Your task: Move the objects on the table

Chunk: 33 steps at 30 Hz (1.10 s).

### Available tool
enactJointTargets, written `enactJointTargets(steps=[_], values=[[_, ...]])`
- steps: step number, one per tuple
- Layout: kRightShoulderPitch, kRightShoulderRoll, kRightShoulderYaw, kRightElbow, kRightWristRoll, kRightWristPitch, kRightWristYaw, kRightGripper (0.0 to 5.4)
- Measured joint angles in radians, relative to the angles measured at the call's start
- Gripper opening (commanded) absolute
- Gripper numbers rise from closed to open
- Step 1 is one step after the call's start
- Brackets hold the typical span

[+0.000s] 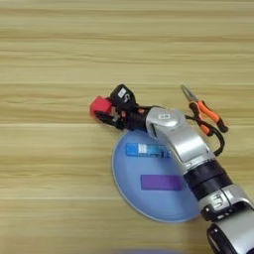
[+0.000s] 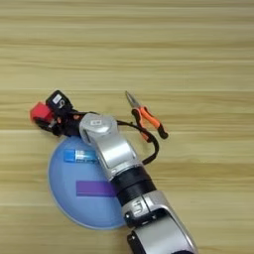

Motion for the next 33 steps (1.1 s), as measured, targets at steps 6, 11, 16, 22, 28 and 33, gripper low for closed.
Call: enactJointTargets(steps=[6, 11, 16, 22, 28, 33], values=[[-0.044, -0.059, -0.099, -0.002, 0.029, 0.019, -0.002, 2.27], [-0.070, -0.114, -0.188, 0.019, 0.058, 0.025, -0.003, 2.27], [-0.080, -0.198, -0.266, 0.042, 0.083, 0.044, 0.005, 2.27], [-0.078, -0.260, -0.302, 0.049, 0.096, 0.044, 0.021, 2.27], [-0.037, -0.280, -0.302, 0.037, 0.097, 0.046, 0.043, 2.27], [0.010, -0.307, -0.307, 0.007, 0.097, 0.067, 0.049, 2.27]])
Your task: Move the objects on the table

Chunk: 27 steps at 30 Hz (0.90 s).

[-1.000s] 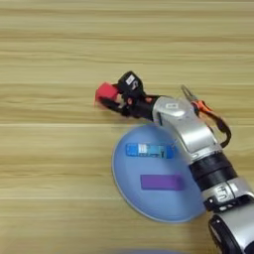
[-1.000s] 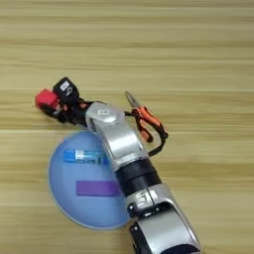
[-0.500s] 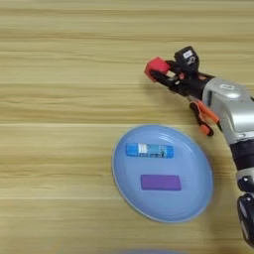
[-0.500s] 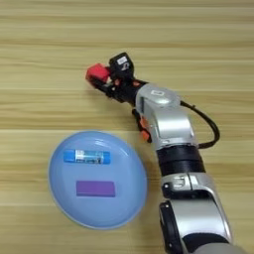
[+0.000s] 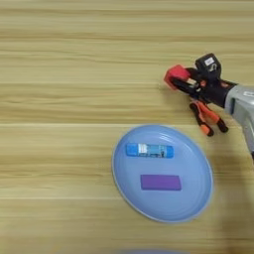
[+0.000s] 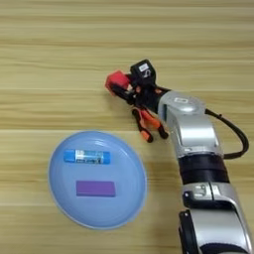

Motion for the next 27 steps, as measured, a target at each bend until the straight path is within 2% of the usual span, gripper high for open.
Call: enactJointTargets(steps=[16, 27], values=[[0.054, -0.001, 0.005, -0.001, -0.002, 0.014, 0.009, 2.27], [0.065, -0.001, 0.013, 0.119, -0.029, -0.041, -0.007, 2.27]])
